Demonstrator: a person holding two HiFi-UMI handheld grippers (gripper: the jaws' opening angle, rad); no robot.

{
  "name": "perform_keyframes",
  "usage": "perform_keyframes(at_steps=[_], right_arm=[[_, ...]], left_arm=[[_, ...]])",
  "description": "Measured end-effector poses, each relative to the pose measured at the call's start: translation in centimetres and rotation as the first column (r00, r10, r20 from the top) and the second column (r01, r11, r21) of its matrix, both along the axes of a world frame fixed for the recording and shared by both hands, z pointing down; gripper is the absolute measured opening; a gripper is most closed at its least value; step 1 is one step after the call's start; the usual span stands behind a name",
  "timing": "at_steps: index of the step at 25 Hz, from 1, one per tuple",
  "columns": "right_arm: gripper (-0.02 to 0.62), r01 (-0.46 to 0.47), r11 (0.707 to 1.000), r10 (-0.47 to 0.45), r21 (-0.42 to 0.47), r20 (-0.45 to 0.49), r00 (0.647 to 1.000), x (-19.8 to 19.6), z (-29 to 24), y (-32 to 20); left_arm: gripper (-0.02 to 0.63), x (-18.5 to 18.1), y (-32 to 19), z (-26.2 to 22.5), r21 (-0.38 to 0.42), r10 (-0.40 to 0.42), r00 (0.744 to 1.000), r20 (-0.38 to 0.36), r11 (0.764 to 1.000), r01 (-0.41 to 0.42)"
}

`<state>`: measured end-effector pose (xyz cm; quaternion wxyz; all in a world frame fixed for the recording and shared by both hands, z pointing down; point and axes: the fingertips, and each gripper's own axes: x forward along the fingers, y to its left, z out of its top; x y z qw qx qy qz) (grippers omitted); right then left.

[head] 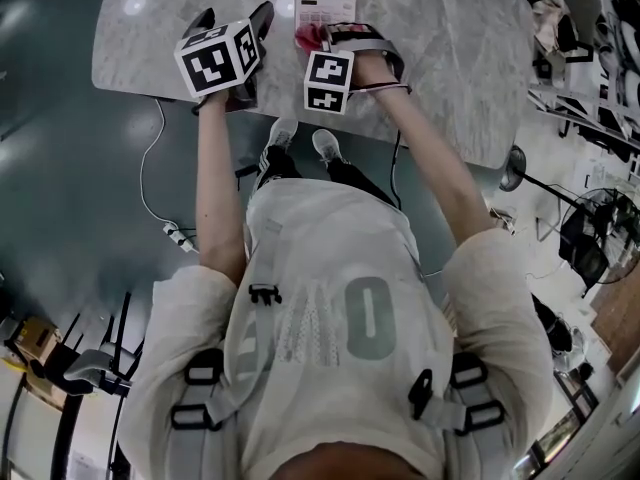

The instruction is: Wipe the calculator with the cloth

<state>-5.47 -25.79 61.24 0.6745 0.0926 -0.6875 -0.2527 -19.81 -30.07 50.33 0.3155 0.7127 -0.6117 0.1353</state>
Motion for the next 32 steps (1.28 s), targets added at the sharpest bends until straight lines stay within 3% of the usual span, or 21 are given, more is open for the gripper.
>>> perform_keyframes(at_steps=[23, 28, 32], right_arm=[[0.052, 0.027, 0.999, -0.026, -0.029, 0.018, 0.999, 0.0, 0.0, 2.0], [0.054, 0.023, 0.999, -0.026, 0.044, 0.059, 0.998, 0.0, -3.3, -0.8], [0.052, -0.013, 0.991, -0.004, 0.133, 0.126, 0.992, 0.3, -8.0, -4.0]], left_arm=[[0.422, 1.3, -0.1, -1.5, 0.025, -0.001, 1.0, 0.014, 1.0, 0.001], [0.422, 2.1, -1.2, -4.0, 0.068, 0.009, 0.999, 0.037, 0.998, -0.011], [0.422, 3.0, -2.5, -7.8, 0.158, -0.009, 1.0, 0.024, 0.987, 0.005]])
